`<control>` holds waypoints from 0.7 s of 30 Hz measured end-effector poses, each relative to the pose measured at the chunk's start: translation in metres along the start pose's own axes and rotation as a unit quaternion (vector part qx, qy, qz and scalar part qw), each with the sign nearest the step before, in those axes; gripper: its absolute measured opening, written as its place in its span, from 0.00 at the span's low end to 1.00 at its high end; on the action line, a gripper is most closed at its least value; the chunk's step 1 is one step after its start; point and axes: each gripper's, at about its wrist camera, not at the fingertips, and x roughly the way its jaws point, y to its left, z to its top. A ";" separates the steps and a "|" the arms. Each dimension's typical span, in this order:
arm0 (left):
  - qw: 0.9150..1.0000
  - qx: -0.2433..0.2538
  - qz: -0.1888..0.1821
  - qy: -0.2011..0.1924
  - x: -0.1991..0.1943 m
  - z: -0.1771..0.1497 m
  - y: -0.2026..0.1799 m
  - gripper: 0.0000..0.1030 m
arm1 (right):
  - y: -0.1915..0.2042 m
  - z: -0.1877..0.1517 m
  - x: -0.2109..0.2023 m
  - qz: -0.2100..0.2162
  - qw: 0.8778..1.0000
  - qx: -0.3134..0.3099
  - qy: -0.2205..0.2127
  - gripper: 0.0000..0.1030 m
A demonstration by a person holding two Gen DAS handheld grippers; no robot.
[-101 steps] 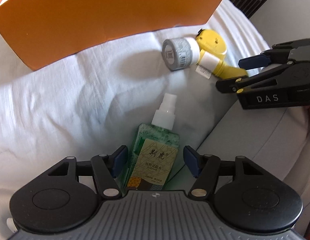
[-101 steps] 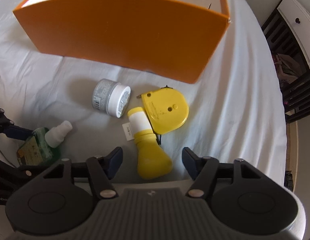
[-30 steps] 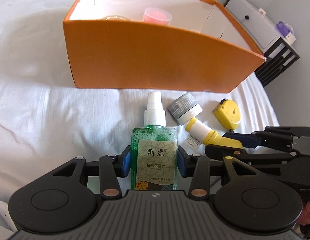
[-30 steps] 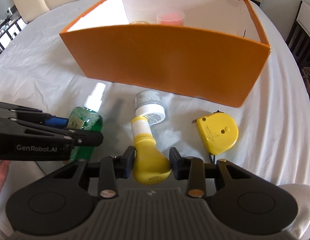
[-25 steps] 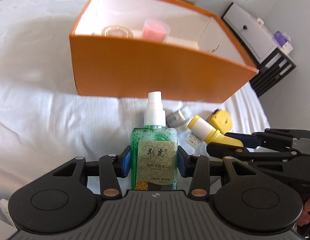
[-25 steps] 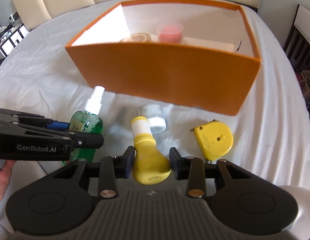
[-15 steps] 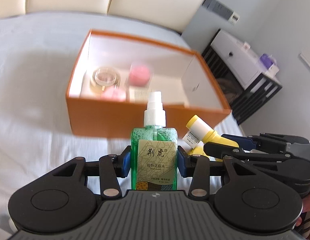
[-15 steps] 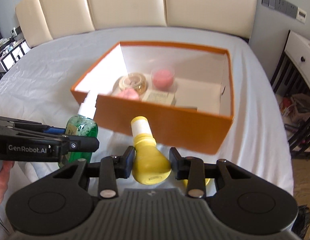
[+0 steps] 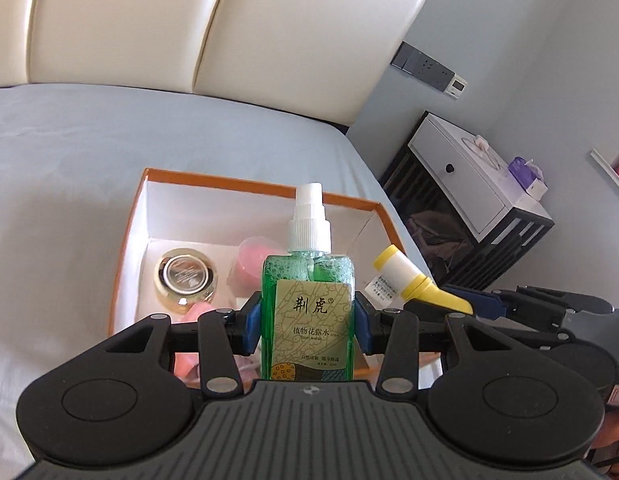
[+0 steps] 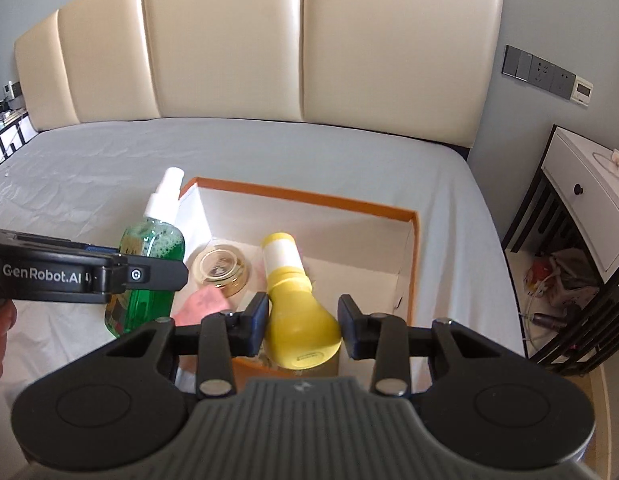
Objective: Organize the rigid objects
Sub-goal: 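Lower the green spray bottle with the left gripper while the right gripper lowers the yellow bottle into the box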
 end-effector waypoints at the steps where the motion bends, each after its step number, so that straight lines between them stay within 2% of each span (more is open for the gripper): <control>1: 1.000 -0.003 -0.006 0.003 0.006 0.005 0.002 0.49 | -0.002 0.003 0.006 -0.002 1.000 0.001 0.005 0.36; 4: 1.000 -0.010 -0.016 0.019 0.023 0.018 0.011 0.49 | -0.005 0.008 0.024 -0.007 1.000 -0.004 0.019 0.36; 8: 0.999 -0.010 -0.010 0.042 0.047 0.027 0.018 0.49 | -0.008 0.012 0.051 -0.013 0.999 -0.012 0.045 0.36; 13: 0.996 -0.026 -0.037 0.074 0.076 0.031 0.024 0.49 | -0.013 0.011 0.081 -0.023 0.997 -0.019 0.073 0.36; 21: 0.990 -0.039 -0.035 0.127 0.127 0.035 0.016 0.49 | -0.015 0.010 0.100 -0.055 0.991 -0.073 0.093 0.36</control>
